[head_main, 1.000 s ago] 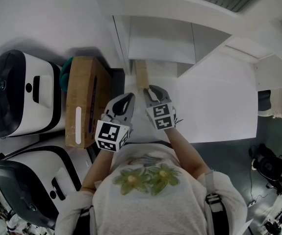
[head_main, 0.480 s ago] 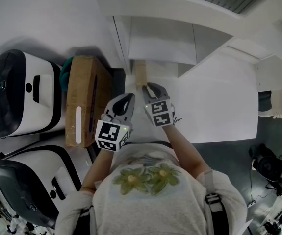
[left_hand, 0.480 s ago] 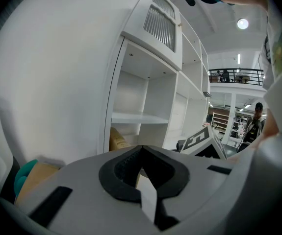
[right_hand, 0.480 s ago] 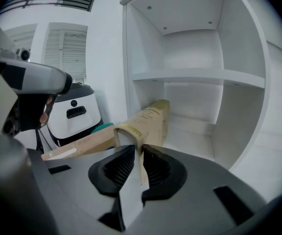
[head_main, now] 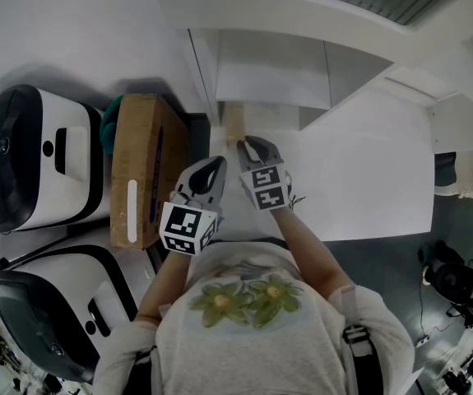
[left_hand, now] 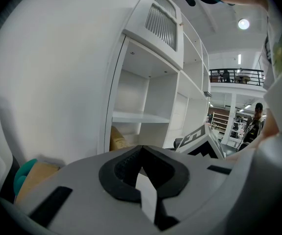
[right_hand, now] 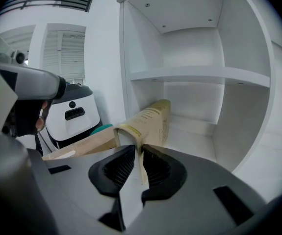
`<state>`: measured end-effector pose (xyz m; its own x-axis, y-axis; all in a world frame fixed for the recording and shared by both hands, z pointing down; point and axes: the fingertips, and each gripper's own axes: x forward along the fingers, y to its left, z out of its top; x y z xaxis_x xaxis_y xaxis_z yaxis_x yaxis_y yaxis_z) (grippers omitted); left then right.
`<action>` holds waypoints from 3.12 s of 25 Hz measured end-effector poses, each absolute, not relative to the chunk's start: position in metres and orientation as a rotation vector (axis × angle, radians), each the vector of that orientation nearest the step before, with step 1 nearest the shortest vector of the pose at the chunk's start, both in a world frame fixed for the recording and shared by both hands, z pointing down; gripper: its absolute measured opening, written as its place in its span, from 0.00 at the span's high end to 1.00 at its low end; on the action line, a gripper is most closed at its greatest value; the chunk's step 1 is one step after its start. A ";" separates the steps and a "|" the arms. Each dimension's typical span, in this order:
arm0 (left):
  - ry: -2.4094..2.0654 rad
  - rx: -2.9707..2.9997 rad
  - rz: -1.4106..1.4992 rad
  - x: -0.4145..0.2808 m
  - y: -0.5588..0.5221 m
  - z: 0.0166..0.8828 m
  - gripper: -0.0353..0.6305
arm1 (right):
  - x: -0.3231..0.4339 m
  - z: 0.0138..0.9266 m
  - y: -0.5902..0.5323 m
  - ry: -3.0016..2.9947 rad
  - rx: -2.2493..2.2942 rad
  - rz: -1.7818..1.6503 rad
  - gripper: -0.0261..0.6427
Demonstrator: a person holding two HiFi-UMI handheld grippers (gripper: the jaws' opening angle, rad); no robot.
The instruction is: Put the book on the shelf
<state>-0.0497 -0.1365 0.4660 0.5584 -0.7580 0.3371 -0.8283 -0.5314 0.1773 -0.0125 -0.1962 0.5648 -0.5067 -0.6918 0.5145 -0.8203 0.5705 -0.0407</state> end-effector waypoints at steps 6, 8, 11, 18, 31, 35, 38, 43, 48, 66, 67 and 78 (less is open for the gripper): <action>-1.305 2.477 0.315 -0.051 -0.138 0.467 0.91 | -0.015 0.565 -0.201 -2.361 1.218 0.395 0.85; -1.303 2.474 0.311 -0.051 -0.139 0.467 0.91 | -0.015 0.565 -0.202 -2.360 1.218 0.395 0.85; -1.300 2.470 0.312 -0.050 -0.139 0.468 0.91 | -0.016 0.565 -0.205 -2.363 1.218 0.398 0.85; -1.297 2.467 0.310 -0.049 -0.140 0.469 0.90 | -0.019 0.565 -0.213 -2.367 1.221 0.405 0.85; -1.296 2.458 0.310 -0.049 -0.140 0.472 0.91 | -0.025 0.566 -0.226 -2.370 1.223 0.403 0.85; -1.296 2.455 0.312 -0.050 -0.141 0.472 0.91 | -0.026 0.566 -0.231 -2.369 1.224 0.400 0.85; -1.295 2.452 0.314 -0.050 -0.140 0.473 0.91 | -0.027 0.566 -0.234 -2.368 1.226 0.407 0.85; -1.296 2.451 0.314 -0.051 -0.141 0.473 0.91 | -0.028 0.566 -0.239 -2.369 1.228 0.422 0.85; -1.298 2.449 0.312 -0.051 -0.141 0.474 0.91 | -0.030 0.567 -0.246 -2.367 1.223 0.432 0.85; -1.301 2.442 0.309 -0.053 -0.142 0.474 0.91 | -0.032 0.567 -0.260 -2.396 1.194 0.499 0.85; -1.301 2.445 0.308 -0.053 -0.142 0.473 0.91 | -0.032 0.567 -0.260 -2.405 1.191 0.515 0.85; -1.287 2.465 0.276 -0.050 -0.141 0.462 0.91 | -0.012 0.548 -0.220 -2.459 1.175 0.606 0.86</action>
<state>-0.0501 -0.1414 0.4623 0.5693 -0.7548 0.3259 -0.8220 -0.5285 0.2121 -0.0115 -0.2195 0.5476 -0.5960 -0.6444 0.4790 -0.7933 0.5650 -0.2269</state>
